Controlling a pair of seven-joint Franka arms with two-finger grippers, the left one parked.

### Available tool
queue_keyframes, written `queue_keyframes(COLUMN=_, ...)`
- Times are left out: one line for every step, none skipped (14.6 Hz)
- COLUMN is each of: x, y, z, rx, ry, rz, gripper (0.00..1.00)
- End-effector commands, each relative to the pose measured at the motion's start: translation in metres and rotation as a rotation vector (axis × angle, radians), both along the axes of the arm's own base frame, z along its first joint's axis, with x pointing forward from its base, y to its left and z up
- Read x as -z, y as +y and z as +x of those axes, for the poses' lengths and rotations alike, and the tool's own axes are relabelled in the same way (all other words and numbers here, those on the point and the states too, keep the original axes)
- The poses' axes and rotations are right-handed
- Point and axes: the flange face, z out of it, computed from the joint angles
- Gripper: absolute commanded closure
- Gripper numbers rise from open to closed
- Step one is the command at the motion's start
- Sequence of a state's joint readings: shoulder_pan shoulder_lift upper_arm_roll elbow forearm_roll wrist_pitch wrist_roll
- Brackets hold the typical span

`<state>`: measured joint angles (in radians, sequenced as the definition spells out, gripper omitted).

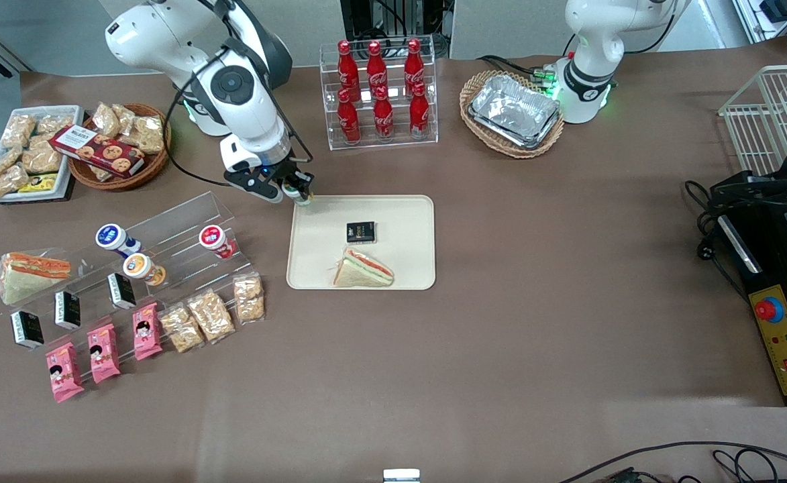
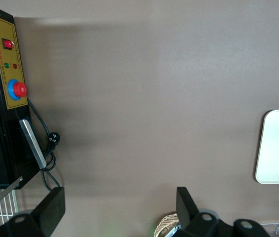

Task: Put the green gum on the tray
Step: 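Lift the green-label bottle and carry it over the cream tray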

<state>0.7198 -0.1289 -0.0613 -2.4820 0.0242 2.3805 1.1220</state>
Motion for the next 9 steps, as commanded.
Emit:
queue_keyframes(x=0.032, y=0.013, z=-0.007, rx=0.011, ry=-0.041, rz=-0.017, gripper=0.74)
queue_keyframes(x=0.041, y=0.015, z=-0.005, rx=0.017, ry=-0.050, rz=-0.022, gripper=0.74)
queue_keyframes(x=0.049, y=0.017, z=-0.005, rx=0.027, ry=-0.055, rz=-0.018, gripper=0.74)
queue_keyframes(x=0.054, y=0.019, z=-0.003, rx=0.026, ry=-0.066, rz=-0.010, gripper=0.74)
queue_keyframes(x=0.062, y=0.019, z=-0.003, rx=0.024, ry=-0.069, rz=-0.008, gripper=0.74)
queue_keyframes(x=0.069, y=0.021, z=-0.002, rx=0.024, ry=-0.077, rz=-0.001, gripper=0.74)
queue_keyframes(x=0.078, y=0.021, z=-0.003, rx=0.024, ry=-0.080, rz=0.002, gripper=0.74)
queue_keyframes(x=0.086, y=0.019, z=-0.004, rx=0.025, ry=-0.088, rz=0.009, gripper=0.74)
queue_keyframes(x=0.092, y=0.017, z=-0.008, rx=0.023, ry=-0.092, rz=0.014, gripper=0.74)
